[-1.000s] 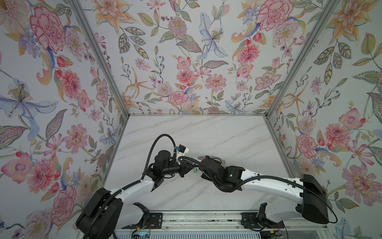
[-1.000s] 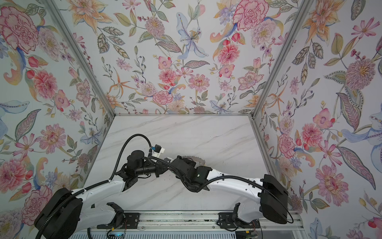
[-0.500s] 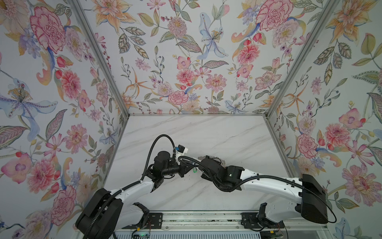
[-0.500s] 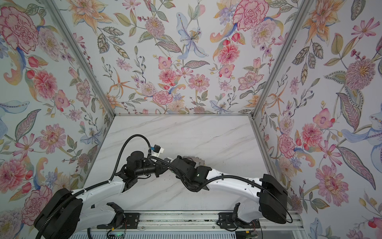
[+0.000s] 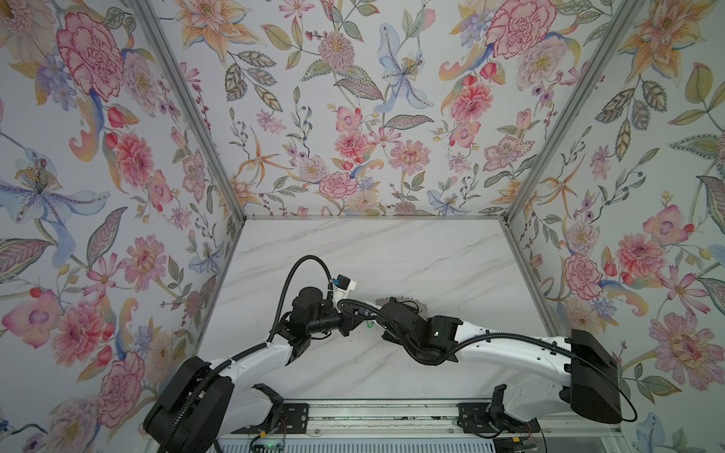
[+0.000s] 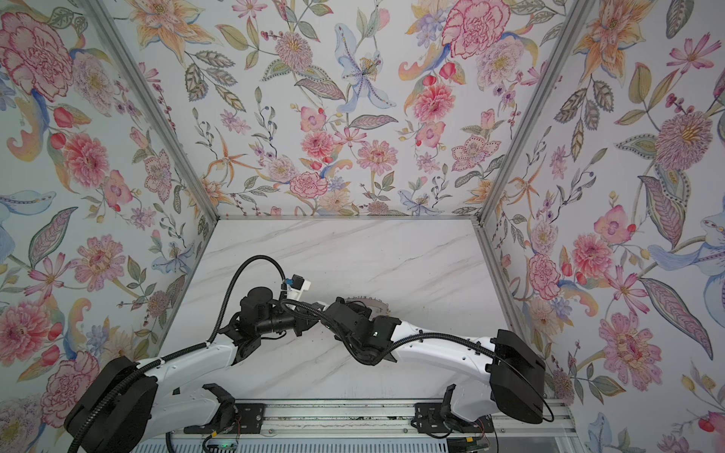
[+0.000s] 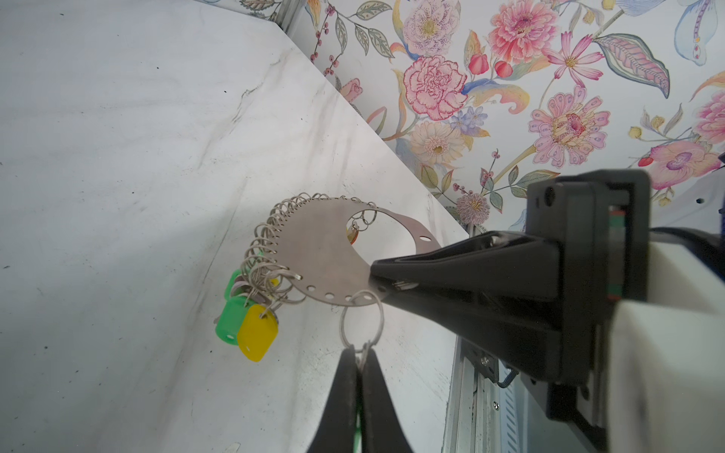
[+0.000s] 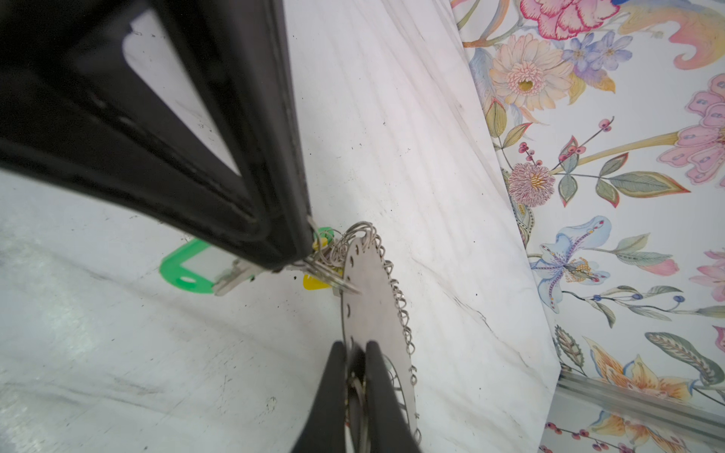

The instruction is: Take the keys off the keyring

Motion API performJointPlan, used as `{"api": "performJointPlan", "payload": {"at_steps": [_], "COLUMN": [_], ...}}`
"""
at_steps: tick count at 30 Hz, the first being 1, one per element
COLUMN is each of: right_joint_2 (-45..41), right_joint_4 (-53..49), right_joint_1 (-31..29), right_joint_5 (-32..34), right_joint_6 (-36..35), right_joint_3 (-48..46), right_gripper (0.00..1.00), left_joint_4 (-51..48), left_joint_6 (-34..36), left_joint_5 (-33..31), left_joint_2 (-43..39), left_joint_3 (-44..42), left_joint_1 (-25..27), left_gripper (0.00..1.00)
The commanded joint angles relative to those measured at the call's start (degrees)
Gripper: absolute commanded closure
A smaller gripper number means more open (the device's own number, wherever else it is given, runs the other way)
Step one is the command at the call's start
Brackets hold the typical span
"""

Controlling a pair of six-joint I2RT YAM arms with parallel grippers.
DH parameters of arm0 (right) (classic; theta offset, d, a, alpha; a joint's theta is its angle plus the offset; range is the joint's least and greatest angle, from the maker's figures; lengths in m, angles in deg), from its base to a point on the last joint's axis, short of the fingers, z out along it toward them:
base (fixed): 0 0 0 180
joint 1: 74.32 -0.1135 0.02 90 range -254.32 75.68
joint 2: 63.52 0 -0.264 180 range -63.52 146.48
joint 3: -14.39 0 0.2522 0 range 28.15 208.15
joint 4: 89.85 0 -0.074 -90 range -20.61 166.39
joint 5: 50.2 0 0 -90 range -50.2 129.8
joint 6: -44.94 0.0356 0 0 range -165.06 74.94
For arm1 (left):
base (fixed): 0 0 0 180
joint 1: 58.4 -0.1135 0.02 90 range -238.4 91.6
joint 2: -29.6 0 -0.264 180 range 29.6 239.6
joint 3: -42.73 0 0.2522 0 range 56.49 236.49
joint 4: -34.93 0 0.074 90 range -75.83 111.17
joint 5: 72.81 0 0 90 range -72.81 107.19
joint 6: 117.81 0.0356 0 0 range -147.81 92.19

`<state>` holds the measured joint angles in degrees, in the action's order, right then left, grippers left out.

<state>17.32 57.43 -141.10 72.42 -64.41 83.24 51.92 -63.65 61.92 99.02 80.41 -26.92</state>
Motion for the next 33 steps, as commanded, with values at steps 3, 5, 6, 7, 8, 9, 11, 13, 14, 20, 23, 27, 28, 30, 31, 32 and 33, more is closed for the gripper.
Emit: {"api": "performJointPlan", "payload": {"at_steps": [3, 5, 6, 7, 8, 9, 11, 13, 14, 20, 23, 27, 28, 30, 31, 32, 33], "right_joint_2": [1.5, 2.2, 2.5, 2.6, 2.4, 2.0, 0.9, -0.4, -1.2, -5.1, -7.6, -11.2, -11.8, -13.1, -13.5, -13.9, -14.2], "right_joint_4": [-2.7, -2.7, -2.7, -2.7, -2.7, -2.7, -2.7, -2.4, -2.2, -3.1, -3.3, -2.8, -2.4, -1.4, -0.7, 0.1, 0.7], "right_joint_1": [1.5, 1.7, 1.8, 1.8, 2.1, 2.3, 2.8, 3.4, 3.5, 5.2, 6.8, 8.7, 9.0, 9.2, 9.5, 9.8, 10.1], "right_joint_5": [6.1, 6.1, 5.9, 5.2, 3.9, 2.3, -0.3, -3.1, -4.7, -14.0, -20.1, -28.5, -29.7, -31.3, -32.4, -33.2, -34.0], "right_joint_6": [-0.7, -0.9, -0.9, -0.7, -0.4, 0.3, 1.4, 2.2, 2.6, 6.0, 9.0, 15.7, 17.7, 22.2, 24.5, 26.7, 28.6], "right_joint_3": [-1.0, -0.9, -0.9, -0.9, -0.8, -0.6, -0.4, -0.4, -0.5, -0.3, -0.3, -1.2, -1.6, -3.0, -4.0, -5.2, -6.1], "right_gripper": [0.99, 0.98, 0.97, 0.95, 0.94, 0.92, 0.87, 0.83, 0.81, 0.71, 0.69, 0.67, 0.67, 0.66, 0.66, 0.66, 0.66], "left_joint_4": [3.2, 3.5, 3.8, 3.9, 4.1, 4.2, 4.4, 4.9, 4.9, 3.4, 7.3, 16.9, 18.7, 21.3, 22.0, 22.2, 22.0], "left_joint_6": [-1.9, -2.3, -2.6, -2.7, -3.1, -3.3, -3.9, -4.8, -5.2, -6.2, -9.4, -16.3, -17.5, -19.2, -19.7, -19.8, -19.8], "left_joint_5": [3.1, 3.2, 3.2, 3.3, 3.4, 3.5, 3.9, 4.8, 5.3, 8.0, 9.7, 11.9, 12.2, 12.7, 12.8, 12.9, 13.1], "left_joint_2": [-0.2, -0.3, -0.4, -0.5, -0.5, -0.4, -0.3, -0.1, -0.1, 1.1, 2.4, 4.7, 5.2, 6.3, 6.7, 7.1, 7.4], "left_joint_3": [-1.2, -1.3, -1.3, -1.4, -1.5, -1.6, -1.8, -1.9, -2.0, -1.5, -2.1, -3.7, -3.9, -4.0, -4.0, -3.8, -3.7], "left_joint_1": [-0.4, -0.5, -0.4, -0.5, -0.4, -0.4, -0.4, -0.4, -0.4, -0.5, -0.4, -0.5, -0.5, -0.5, -0.5, -0.5, -0.5], "left_gripper": [1.0, 1.0, 1.0, 1.0, 1.0, 1.0, 1.0, 1.0, 1.0, 1.0, 1.0, 1.0, 1.0, 1.0, 1.0, 1.0, 1.0]}}
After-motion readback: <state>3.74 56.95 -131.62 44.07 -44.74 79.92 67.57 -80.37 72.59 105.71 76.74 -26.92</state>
